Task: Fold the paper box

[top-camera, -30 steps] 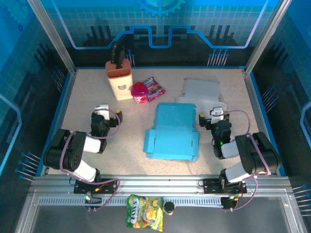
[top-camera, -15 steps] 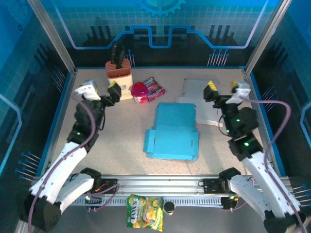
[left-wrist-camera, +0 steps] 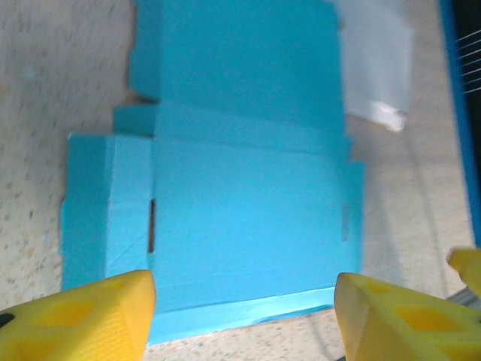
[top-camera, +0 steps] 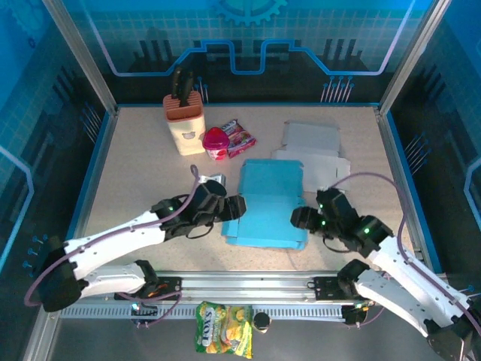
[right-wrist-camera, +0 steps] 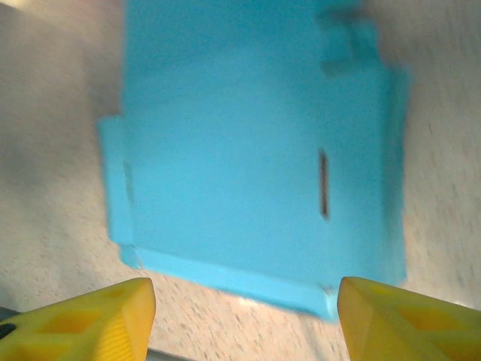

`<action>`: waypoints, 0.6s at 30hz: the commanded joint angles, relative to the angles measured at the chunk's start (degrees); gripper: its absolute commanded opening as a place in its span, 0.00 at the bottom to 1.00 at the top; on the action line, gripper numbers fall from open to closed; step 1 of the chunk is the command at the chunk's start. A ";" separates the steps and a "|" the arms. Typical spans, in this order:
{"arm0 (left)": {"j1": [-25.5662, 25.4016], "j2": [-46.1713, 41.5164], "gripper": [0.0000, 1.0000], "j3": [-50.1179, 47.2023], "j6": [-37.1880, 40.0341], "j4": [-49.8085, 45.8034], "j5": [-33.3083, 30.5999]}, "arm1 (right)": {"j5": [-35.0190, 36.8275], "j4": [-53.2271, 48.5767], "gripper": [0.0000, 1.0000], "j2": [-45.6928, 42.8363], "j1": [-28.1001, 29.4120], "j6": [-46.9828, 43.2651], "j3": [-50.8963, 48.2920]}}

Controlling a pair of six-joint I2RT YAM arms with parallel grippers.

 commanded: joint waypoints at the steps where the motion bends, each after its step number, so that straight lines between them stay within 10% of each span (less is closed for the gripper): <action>1: 0.10 3.65 0.64 -1.46 -4.30 1.83 -2.47 | -0.77 -0.51 0.66 -2.42 3.28 13.75 -3.03; 18: 14.88 18.68 0.60 -3.95 3.52 15.44 10.05 | 12.15 21.38 0.68 1.89 27.71 52.15 -18.24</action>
